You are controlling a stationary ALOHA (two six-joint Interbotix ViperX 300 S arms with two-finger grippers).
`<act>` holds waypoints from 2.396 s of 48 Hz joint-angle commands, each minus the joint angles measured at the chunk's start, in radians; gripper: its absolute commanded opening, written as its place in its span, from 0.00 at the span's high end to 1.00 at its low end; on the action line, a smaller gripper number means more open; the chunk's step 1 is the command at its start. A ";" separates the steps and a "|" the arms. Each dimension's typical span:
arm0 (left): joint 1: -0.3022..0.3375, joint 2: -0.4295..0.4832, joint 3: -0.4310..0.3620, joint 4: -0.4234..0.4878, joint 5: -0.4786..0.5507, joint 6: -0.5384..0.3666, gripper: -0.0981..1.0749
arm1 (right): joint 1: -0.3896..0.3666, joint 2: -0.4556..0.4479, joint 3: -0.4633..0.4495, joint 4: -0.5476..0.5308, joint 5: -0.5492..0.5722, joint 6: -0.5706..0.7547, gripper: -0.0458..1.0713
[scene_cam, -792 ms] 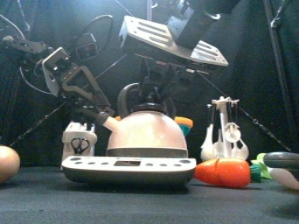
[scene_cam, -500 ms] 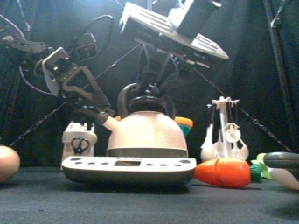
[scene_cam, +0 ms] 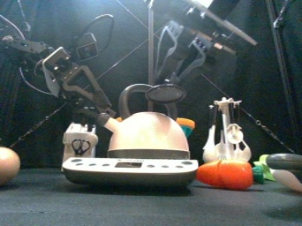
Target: Place kettle lid onto plate
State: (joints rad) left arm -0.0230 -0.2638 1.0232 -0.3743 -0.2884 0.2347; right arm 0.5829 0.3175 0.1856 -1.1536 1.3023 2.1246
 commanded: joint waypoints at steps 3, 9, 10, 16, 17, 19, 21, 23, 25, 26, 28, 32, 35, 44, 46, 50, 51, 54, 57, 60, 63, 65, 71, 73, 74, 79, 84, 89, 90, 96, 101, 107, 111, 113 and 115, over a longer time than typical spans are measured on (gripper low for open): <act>0.002 -0.035 -0.002 -0.002 -0.003 0.000 0.05 | 0.043 -0.086 0.025 0.015 0.044 0.003 0.49; 0.002 -0.067 0.015 0.000 -0.003 0.000 0.05 | 0.080 -0.120 0.069 0.069 0.106 0.005 0.49; 0.002 -0.072 0.018 0.000 -0.003 0.000 0.05 | 0.086 -0.124 0.077 0.080 0.115 0.005 0.49; 0.002 -0.094 0.040 0.000 -0.003 0.000 0.05 | 0.109 -0.155 0.126 0.149 0.149 0.006 0.49; 0.002 -0.097 0.043 0.000 -0.003 0.000 0.05 | 0.110 -0.158 0.135 0.156 0.150 0.006 0.49; 0.002 -0.103 0.049 0.000 -0.003 0.000 0.05 | 0.112 -0.166 0.153 0.175 0.153 0.006 0.49; 0.002 -0.107 0.052 0.000 -0.003 0.000 0.05 | 0.110 -0.172 0.173 0.190 0.153 0.008 0.49; 0.002 -0.109 0.052 -0.002 -0.003 -0.002 0.05 | 0.110 -0.178 0.193 0.206 0.153 0.008 0.49; 0.002 -0.110 0.054 0.000 -0.003 -0.002 0.05 | 0.110 -0.184 0.215 0.218 0.153 0.012 0.49; 0.002 -0.112 0.052 0.000 -0.003 -0.002 0.05 | 0.110 -0.187 0.225 0.225 0.153 0.015 0.49; 0.000 -0.112 0.052 0.000 -0.003 0.000 0.05 | 0.110 -0.196 0.247 0.244 0.153 0.018 0.49; 0.002 -0.112 0.054 0.000 -0.003 -0.002 0.05 | 0.117 -0.210 0.281 0.281 0.156 0.018 0.49; 0.002 -0.112 0.055 0.000 -0.003 0.000 0.05 | 0.121 -0.224 0.307 0.307 0.158 0.023 0.49; 0.003 -0.112 0.055 0.000 -0.003 -0.002 0.05 | 0.124 -0.270 0.399 0.357 0.153 0.087 0.49; 0.003 -0.112 0.055 -0.002 -0.003 -0.002 0.05 | 0.129 -0.278 0.422 0.368 0.149 0.115 0.49; 0.003 -0.112 0.055 0.000 -0.003 0.000 0.05 | 0.135 -0.299 0.471 0.385 0.127 0.176 0.49; 0.003 -0.112 0.055 0.000 -0.003 -0.002 0.05 | 0.137 -0.305 0.483 0.385 0.121 0.192 0.49; 0.005 -0.112 0.057 -0.002 -0.003 0.000 0.05 | 0.138 -0.319 0.515 0.391 0.094 0.225 0.49; 0.005 -0.112 0.057 0.000 -0.003 0.000 0.05 | 0.137 -0.330 0.541 0.391 0.063 0.252 0.49; 0.005 -0.112 0.057 0.000 -0.003 0.000 0.05 | 0.132 -0.337 0.566 0.385 0.035 0.273 0.49; 0.005 -0.112 0.057 0.000 -0.003 0.000 0.05 | 0.123 -0.342 0.577 0.360 0.003 0.276 0.49; 0.005 -0.112 0.057 -0.002 -0.003 0.000 0.05 | 0.110 -0.342 0.580 0.330 -0.015 0.275 0.49; 0.005 -0.112 0.057 0.000 -0.003 0.000 0.05 | 0.049 -0.336 0.588 0.268 -0.081 0.265 0.49; 0.005 -0.112 0.057 0.000 -0.003 0.000 0.05 | 0.032 -0.333 0.600 0.270 -0.107 0.270 0.49; 0.005 -0.112 0.057 0.000 -0.003 0.000 0.05 | 0.028 -0.333 0.603 0.265 -0.117 0.273 0.49; 0.005 -0.112 0.058 0.000 -0.003 0.000 0.05 | 0.000 -0.331 0.612 0.232 -0.137 0.273 0.49; 0.005 -0.112 0.061 0.000 -0.003 0.000 0.05 | -0.028 -0.327 0.607 0.178 -0.143 0.275 0.49; 0.005 -0.112 0.061 0.002 -0.003 0.002 0.05 | -0.061 -0.305 0.601 0.095 -0.152 0.279 0.49; 0.005 -0.112 0.061 0.002 -0.003 0.002 0.05 | -0.069 -0.299 0.600 0.083 -0.158 0.279 0.49; 0.005 -0.114 0.063 0.000 -0.003 0.002 0.05 | -0.126 -0.265 0.588 0.021 -0.218 0.279 0.49; 0.006 -0.121 0.067 -0.003 -0.003 -0.002 0.05 | -0.160 -0.238 0.575 -0.011 -0.287 0.273 0.49; 0.008 -0.147 0.075 -0.018 -0.003 0.000 0.05 | -0.175 -0.218 0.574 -0.009 -0.311 0.275 0.48; 0.009 -0.169 0.081 -0.020 -0.003 0.000 0.05 | -0.181 -0.213 0.571 -0.009 -0.311 0.275 0.47; 0.009 -0.181 0.086 -0.020 -0.003 0.000 0.05 | -0.183 -0.213 0.569 -0.008 -0.311 0.275 0.46; 0.009 -0.190 0.092 -0.020 -0.003 0.000 0.05 | -0.183 -0.213 0.571 -0.006 -0.311 0.276 0.46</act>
State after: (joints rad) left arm -0.0169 -0.4341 1.1198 -0.3942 -0.2884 0.2332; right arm 0.4065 0.1181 0.7701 -1.1582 0.9879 2.3991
